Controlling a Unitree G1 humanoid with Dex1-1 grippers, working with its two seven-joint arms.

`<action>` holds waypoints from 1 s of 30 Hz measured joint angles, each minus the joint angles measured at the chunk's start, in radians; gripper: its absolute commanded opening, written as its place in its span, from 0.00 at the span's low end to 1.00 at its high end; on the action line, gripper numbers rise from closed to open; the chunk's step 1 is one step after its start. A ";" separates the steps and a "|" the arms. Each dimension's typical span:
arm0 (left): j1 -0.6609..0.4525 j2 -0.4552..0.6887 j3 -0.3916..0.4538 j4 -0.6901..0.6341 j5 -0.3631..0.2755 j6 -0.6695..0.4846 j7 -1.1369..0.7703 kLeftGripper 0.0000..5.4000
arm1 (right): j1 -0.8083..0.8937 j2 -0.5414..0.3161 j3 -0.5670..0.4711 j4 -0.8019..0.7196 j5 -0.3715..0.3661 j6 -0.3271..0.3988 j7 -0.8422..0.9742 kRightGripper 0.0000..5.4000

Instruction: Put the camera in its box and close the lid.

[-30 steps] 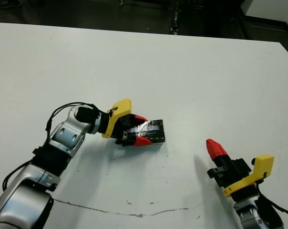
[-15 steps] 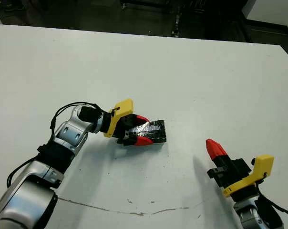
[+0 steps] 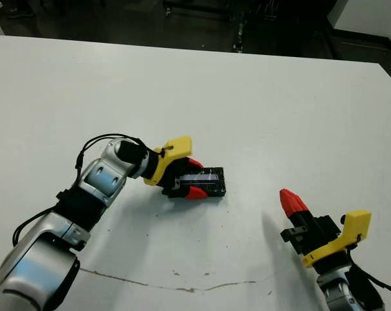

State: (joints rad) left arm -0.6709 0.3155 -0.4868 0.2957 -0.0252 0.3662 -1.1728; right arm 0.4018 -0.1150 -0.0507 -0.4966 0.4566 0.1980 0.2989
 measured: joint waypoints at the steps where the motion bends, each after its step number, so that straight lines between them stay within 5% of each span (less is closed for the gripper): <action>1: 0.004 0.003 -0.002 -0.019 0.006 0.014 0.005 0.58 | 0.000 0.000 0.000 0.000 0.000 0.000 0.000 0.00; 5: 0.017 0.014 -0.013 -0.094 0.032 0.068 0.027 0.58 | 0.000 0.001 0.004 0.000 0.001 0.000 -0.003 0.00; 12: 0.045 0.040 -0.053 -0.188 0.104 0.026 0.086 0.77 | 0.001 0.001 0.005 0.000 0.001 0.000 -0.003 0.00; 21: 0.070 0.040 -0.052 -0.191 0.074 -0.023 0.102 0.99 | 0.003 0.001 0.004 0.000 0.001 0.000 -0.002 0.00; 30: 0.117 0.081 -0.011 -0.202 0.036 -0.094 0.102 1.00 | 0.003 0.002 0.011 0.000 -0.001 0.000 -0.003 0.00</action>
State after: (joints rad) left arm -0.5544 0.3968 -0.4979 0.0940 0.0105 0.2721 -1.0705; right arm 0.4046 -0.1131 -0.0397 -0.4965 0.4556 0.1978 0.2963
